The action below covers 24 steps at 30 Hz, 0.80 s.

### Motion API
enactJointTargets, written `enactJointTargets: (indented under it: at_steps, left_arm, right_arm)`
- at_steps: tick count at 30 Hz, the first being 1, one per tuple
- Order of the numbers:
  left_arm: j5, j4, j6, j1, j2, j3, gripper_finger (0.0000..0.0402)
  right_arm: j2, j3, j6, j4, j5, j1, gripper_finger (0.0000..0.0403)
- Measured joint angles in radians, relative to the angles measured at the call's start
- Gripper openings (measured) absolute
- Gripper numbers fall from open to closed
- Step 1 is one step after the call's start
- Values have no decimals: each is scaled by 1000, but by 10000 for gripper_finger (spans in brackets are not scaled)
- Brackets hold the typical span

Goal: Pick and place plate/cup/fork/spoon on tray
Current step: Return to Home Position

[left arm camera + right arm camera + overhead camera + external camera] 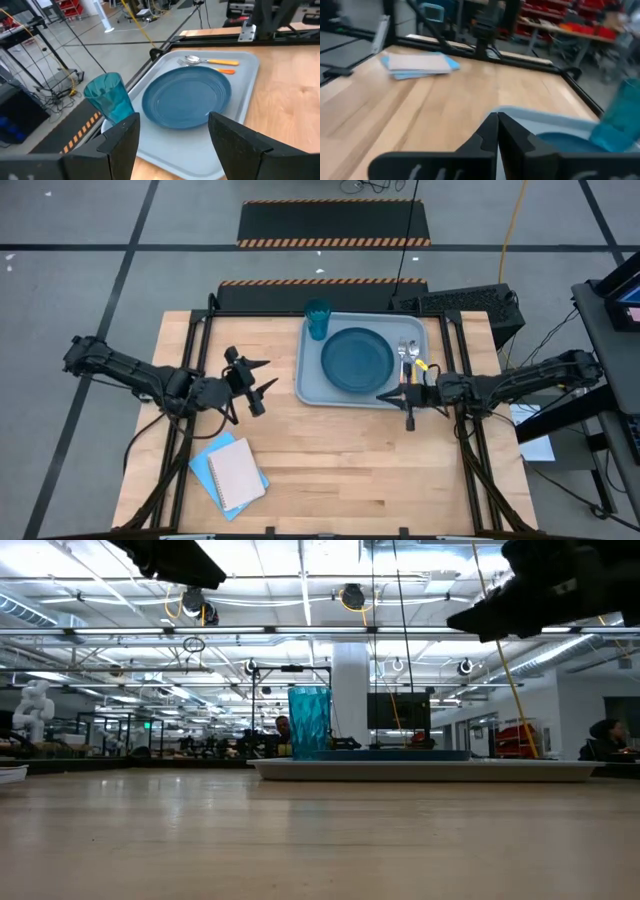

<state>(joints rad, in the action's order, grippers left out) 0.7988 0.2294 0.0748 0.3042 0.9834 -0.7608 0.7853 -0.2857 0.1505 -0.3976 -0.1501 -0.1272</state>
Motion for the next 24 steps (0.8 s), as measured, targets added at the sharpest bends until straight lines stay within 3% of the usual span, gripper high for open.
enactJointTargets:
  at_steps: [3, 13, 18, 24]
  left_arm:
    - [-12, -2, -6, -11, -15, 9, 239]
    - [-14, -3, -14, -28, -53, 46, 239]
    - [-23, -5, -14, -51, -58, 47, 239]
    - [-61, -6, -14, -70, -57, 47, 239]
  right_arm:
    - [0, 60, 58, -100, 49, 0, 1]
    - [-57, 266, 55, -349, 50, 1, 1]
    - [-103, 266, 44, -294, 52, 1, 0]
    - [-166, 268, 46, -298, 137, 1, 0]
